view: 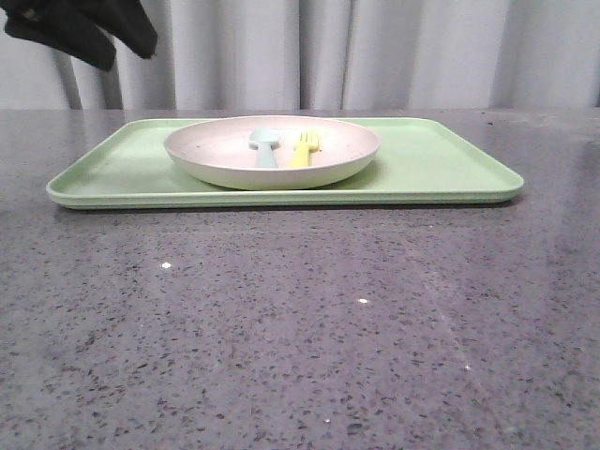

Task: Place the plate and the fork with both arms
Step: 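Open the left gripper and withdraw it from the plate, then lower the right gripper onto the yellow fork and close on it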

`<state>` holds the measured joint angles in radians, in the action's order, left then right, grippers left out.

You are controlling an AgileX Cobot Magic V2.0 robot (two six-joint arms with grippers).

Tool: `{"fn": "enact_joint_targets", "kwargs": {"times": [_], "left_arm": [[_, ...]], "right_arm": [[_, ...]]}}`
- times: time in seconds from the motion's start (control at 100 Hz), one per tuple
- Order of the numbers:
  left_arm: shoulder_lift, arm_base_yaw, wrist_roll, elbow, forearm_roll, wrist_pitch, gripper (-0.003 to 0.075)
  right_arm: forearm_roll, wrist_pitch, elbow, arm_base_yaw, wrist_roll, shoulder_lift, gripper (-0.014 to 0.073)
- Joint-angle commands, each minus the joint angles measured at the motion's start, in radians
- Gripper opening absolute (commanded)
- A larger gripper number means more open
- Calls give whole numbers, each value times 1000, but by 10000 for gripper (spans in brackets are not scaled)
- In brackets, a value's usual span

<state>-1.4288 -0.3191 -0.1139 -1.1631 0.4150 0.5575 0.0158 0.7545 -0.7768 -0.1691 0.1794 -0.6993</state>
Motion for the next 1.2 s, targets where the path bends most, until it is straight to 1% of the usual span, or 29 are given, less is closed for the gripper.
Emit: {"fn": "enact_joint_targets", "kwargs": {"times": [0.0, 0.21, 0.39, 0.63, 0.77, 1.02, 1.191], "left_arm": [[97, -3, 8, 5, -13, -38, 314], [255, 15, 8, 129, -23, -38, 314], [406, 78, 10, 241, -23, -31, 314], [603, 180, 15, 357, -23, 1, 314], [702, 225, 15, 402, -23, 25, 314], [772, 237, 15, 421, -24, 64, 314], [772, 237, 15, 421, -24, 71, 314]], "right_arm": [[-3, -37, -85, -18, -3, -51, 497], [-1, 55, -238, -72, -3, -203, 497], [-1, 145, -374, -134, -3, -351, 497], [-1, 159, -514, -229, -3, -521, 497], [-1, 187, -628, -282, -3, -632, 497], [-1, 279, -897, -359, -3, -868, 497], [-1, 333, -1067, -379, 21, -1020, 497]]}}
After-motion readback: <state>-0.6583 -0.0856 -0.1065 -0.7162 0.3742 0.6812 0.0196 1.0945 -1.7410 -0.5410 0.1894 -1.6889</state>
